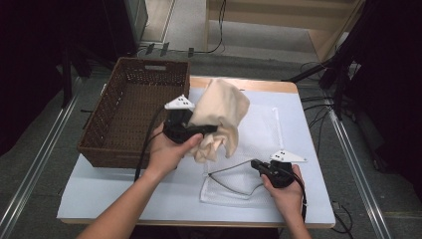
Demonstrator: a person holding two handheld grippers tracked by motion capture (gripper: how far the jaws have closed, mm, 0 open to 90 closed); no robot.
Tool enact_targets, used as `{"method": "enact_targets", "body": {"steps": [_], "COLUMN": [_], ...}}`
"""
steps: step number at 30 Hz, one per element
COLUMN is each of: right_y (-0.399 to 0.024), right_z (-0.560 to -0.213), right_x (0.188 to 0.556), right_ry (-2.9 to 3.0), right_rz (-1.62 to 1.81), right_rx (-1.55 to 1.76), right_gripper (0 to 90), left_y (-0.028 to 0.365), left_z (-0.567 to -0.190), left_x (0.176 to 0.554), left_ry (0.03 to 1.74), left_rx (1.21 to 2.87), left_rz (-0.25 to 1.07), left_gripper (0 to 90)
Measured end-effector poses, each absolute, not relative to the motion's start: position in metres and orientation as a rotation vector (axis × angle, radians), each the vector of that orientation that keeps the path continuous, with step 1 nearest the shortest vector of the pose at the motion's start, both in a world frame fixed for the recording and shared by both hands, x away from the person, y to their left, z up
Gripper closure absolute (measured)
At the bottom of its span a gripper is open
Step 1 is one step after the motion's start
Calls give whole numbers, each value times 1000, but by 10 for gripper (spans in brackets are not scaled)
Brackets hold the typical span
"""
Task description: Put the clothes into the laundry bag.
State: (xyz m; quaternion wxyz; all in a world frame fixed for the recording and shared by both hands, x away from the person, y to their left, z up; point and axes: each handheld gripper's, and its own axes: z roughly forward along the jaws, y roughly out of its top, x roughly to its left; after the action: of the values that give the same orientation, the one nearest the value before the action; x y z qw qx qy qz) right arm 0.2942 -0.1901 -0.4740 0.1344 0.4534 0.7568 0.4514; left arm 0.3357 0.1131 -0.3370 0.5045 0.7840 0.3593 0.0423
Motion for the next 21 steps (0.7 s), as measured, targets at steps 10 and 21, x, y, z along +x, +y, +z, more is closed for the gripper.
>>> {"method": "enact_targets", "body": {"steps": [10,21], "right_y": [-191,-194], "right_z": [-471,-464], "right_x": [298,301], "right_ry": [2174,2155], "right_rz": [1323,1409], "right_rx": [1316,1313], "right_gripper": [897,897], "left_y": [90,62], "left_z": [-384,-442], "left_x": [292,264], "left_ry": [741,548], "left_rx": [1985,2300], "left_rz": [-48,-258], "left_gripper": [726,727]}}
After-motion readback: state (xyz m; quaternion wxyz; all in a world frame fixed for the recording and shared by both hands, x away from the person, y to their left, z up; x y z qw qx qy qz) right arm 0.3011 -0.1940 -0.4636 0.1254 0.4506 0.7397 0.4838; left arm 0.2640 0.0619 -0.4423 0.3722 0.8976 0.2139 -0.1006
